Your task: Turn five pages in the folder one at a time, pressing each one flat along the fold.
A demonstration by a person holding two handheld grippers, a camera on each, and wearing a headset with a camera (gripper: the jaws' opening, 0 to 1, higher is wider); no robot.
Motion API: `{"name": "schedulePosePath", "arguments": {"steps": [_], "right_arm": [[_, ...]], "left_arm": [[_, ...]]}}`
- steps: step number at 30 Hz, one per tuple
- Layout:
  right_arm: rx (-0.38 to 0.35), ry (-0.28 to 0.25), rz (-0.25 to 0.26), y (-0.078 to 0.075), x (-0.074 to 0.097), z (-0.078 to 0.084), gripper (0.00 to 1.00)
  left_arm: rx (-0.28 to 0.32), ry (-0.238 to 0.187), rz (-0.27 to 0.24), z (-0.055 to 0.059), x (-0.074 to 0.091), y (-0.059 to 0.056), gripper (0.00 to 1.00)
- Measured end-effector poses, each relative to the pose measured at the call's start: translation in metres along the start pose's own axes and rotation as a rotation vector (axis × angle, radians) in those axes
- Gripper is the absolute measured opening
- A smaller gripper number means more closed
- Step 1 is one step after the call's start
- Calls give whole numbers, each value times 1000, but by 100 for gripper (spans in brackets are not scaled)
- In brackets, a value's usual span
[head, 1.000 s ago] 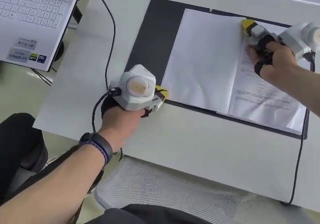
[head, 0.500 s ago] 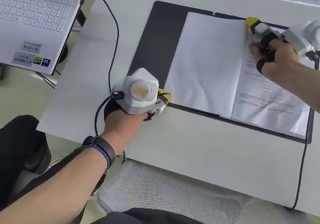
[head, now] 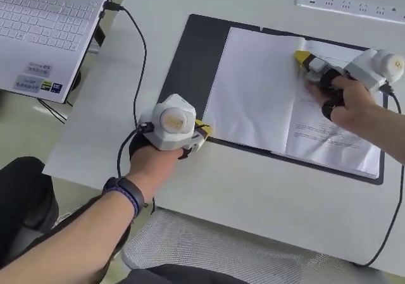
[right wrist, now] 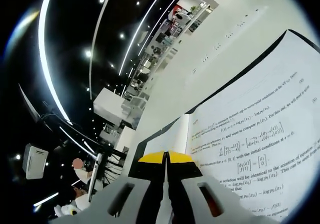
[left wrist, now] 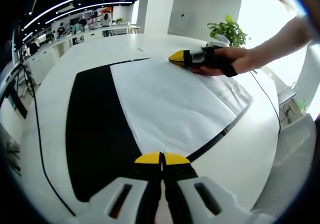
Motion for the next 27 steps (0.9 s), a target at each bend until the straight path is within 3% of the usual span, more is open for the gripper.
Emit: {"name": "schedulePosePath", "arguments": {"steps": [10, 20, 24, 27], "right_arm": [[-10, 29, -24, 6, 26, 19, 0], [35, 50, -43, 29, 59, 48, 0], [32, 52, -56, 16, 59, 48, 0], [34, 55, -61, 30, 74, 60, 0]], "left_arm": [[11, -2, 7, 0, 2, -1, 0], [21, -12, 3, 5, -1, 3, 0], [15, -11, 7, 6, -2, 5, 0], [12, -12, 9, 8, -4, 6, 0]]}}
Point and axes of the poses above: the centre of the closed fingertips' face, and the gripper's own axes: x roughly backward along the fingers, y roughly to its left, z roughly out of its underside, the point moved 8 cm from there along x, roughly backward along the fingers, and after that the axes turned 7 degrees about -y, right-handed, at the moved point
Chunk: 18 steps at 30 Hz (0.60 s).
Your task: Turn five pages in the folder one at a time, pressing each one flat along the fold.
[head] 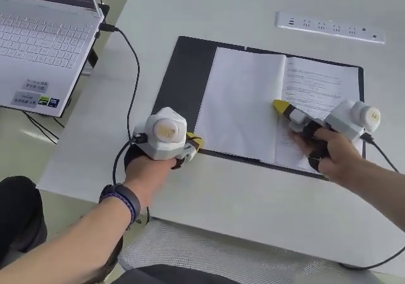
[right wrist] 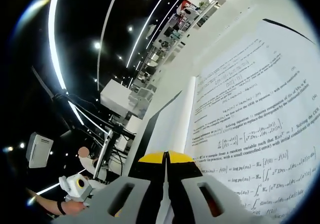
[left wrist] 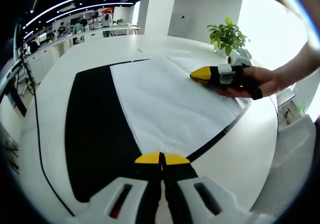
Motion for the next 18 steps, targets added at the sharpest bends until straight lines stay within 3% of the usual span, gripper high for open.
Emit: {"name": "schedulePosePath", "arguments": {"steps": [9, 18], "right_arm": [[6, 37, -25, 26, 27, 27, 0], [-12, 50, -39, 27, 46, 44, 0]], "left_arm": [[-14, -1, 11, 4, -4, 3, 0], [-16, -7, 14, 5, -3, 2, 0]]}}
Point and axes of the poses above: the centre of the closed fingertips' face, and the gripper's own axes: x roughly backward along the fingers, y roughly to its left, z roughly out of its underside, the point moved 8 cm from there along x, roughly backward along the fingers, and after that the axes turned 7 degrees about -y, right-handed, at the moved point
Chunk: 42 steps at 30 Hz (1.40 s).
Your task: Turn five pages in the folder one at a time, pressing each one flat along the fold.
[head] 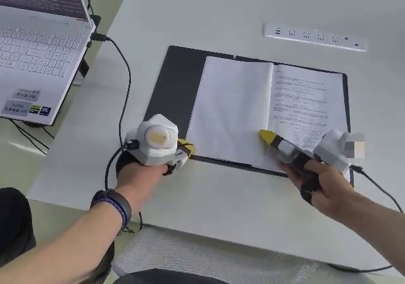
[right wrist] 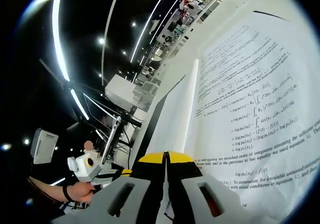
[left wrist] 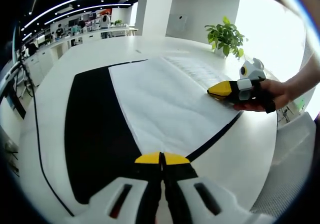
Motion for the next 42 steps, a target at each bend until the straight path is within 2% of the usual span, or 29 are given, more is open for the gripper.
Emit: {"name": "schedulePosePath", "arguments": {"steps": [7, 17, 23, 28, 38, 42], "right_arm": [[-9, 13, -4, 0, 10, 9, 0], [-18, 40, -12, -9, 23, 17, 0], [-39, 37, -1, -15, 32, 25, 0], [-43, 44, 6, -15, 40, 33, 0], [-36, 58, 24, -13, 41, 34, 0], [-37, 59, 34, -13, 42, 33, 0]], "left_arm": [[-8, -2, 5, -1, 0, -1, 0], [-12, 1, 9, -1, 0, -1, 0], [-17, -1, 7, 0, 1, -1, 0], [-20, -4, 7, 0, 1, -1, 0], [-13, 11, 11, -1, 1, -2, 0], [-10, 30, 9, -3, 0, -2, 0]]}}
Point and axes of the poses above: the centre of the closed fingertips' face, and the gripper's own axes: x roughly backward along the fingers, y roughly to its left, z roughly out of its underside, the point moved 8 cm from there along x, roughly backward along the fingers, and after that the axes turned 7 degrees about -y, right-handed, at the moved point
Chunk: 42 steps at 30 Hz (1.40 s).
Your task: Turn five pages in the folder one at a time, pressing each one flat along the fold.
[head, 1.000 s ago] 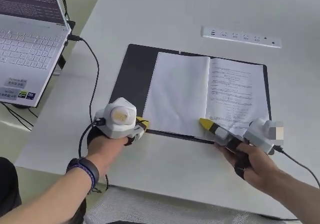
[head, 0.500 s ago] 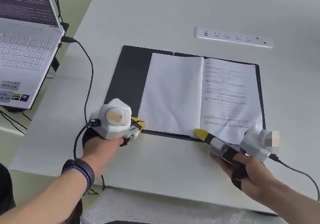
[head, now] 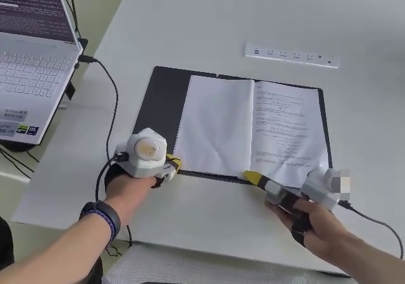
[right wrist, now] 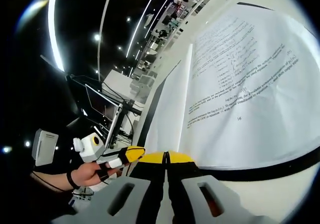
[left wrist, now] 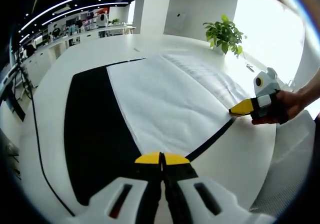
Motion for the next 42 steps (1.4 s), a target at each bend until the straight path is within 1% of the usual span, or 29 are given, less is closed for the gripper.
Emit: {"name": "schedulePosePath", "arguments": {"steps": [1, 2, 3, 5, 7, 9, 12, 15, 16, 18, 20, 25, 29, 32, 34, 37, 40, 42], "right_arm": [[-1, -2, -2, 1, 0, -1, 0], [5, -2, -6, 3, 0, -2, 0], [16, 3, -7, 4, 0, -2, 0], [43, 8, -21, 9, 1, -4, 0], [47, -2, -35, 15, 4, -8, 0], [55, -15, -37, 16, 6, -13, 2], [82, -33, -21, 15, 10, -20, 6], [115, -34, -7, 15, 17, -25, 10], [118, -36, -5, 15, 19, -26, 10], [116, -57, -7, 14, 26, -30, 11], [130, -67, 9, 12, 32, -33, 13], [197, -59, 40, 9, 48, -39, 20], [251, -40, 62, 8, 60, -43, 23], [265, -49, 69, 7, 69, -49, 26], [281, -53, 72, 9, 74, -53, 28], [320, -61, 80, 10, 83, -61, 31], [335, -77, 87, 12, 91, -68, 32], [358, -74, 87, 13, 94, -71, 34]], "left_arm": [[16, 5, 1, 0, 0, 1, 0], [50, 12, 5, -1, 0, 0, 0], [71, 20, 9, -1, 1, 1, 0], [55, 20, 19, -2, 1, -1, 1], [50, 13, 27, -4, 3, -5, 6], [45, 5, 25, -7, 7, -8, 10], [38, -7, 21, -12, 12, -12, 13], [29, -10, 23, -14, 14, -14, 17], [25, -11, 23, -15, 16, -15, 19], [22, -17, 22, -18, 19, -18, 21], [13, -32, 20, -21, 22, -19, 23], [11, -53, 15, -30, 29, -23, 26], [-4, -66, 15, -36, 34, -26, 28], [-1, -79, 18, -40, 39, -28, 30], [-7, -81, 17, -42, 42, -29, 32], [-28, -86, 5, -44, 49, -29, 33], [-40, -90, 3, -46, 53, -30, 35], [-49, -97, 4, -49, 58, -31, 36]]}}
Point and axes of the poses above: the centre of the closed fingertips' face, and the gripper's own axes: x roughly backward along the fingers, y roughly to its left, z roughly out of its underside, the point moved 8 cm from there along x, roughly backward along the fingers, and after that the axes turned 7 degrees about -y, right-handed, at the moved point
